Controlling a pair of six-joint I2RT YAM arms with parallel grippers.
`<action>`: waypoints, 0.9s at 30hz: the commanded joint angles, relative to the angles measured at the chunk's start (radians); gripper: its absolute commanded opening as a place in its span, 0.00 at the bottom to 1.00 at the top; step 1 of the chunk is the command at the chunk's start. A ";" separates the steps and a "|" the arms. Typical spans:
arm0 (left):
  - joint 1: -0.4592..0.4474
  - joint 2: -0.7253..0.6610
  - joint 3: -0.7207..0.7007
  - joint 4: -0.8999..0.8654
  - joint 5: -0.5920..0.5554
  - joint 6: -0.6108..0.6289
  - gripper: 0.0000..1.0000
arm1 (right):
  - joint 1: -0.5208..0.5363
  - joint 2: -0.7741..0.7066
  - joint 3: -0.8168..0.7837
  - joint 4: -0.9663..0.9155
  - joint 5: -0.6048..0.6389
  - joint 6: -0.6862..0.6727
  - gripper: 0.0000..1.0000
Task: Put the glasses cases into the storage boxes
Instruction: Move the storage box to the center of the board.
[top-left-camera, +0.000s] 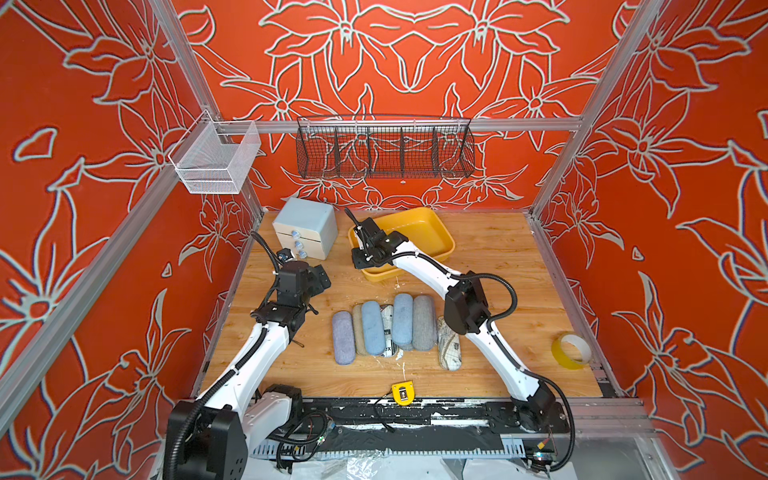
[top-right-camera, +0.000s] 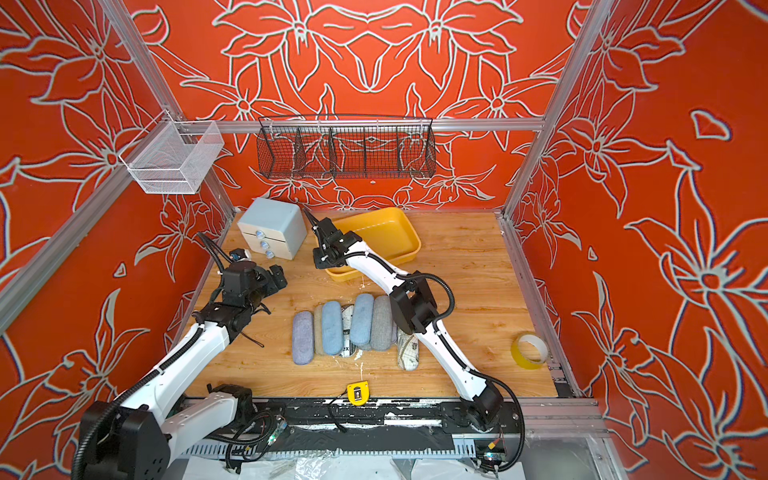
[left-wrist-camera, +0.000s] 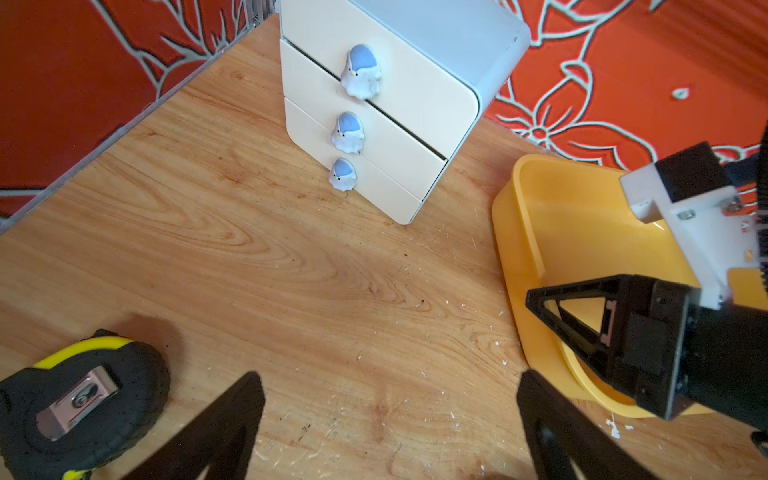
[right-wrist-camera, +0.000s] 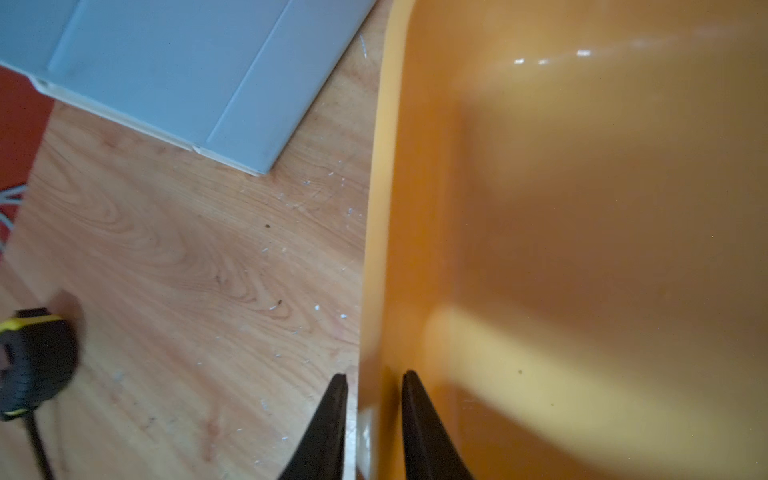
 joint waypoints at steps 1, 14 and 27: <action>-0.005 -0.012 -0.003 -0.008 -0.008 -0.017 0.95 | 0.007 -0.032 -0.022 0.037 -0.025 -0.003 0.45; -0.006 0.018 0.015 -0.005 0.035 -0.016 0.96 | -0.110 -0.441 -0.572 0.296 0.059 -0.045 0.67; -0.006 0.069 0.026 0.018 0.073 -0.015 0.97 | -0.336 -0.628 -0.862 0.317 0.262 -0.151 0.61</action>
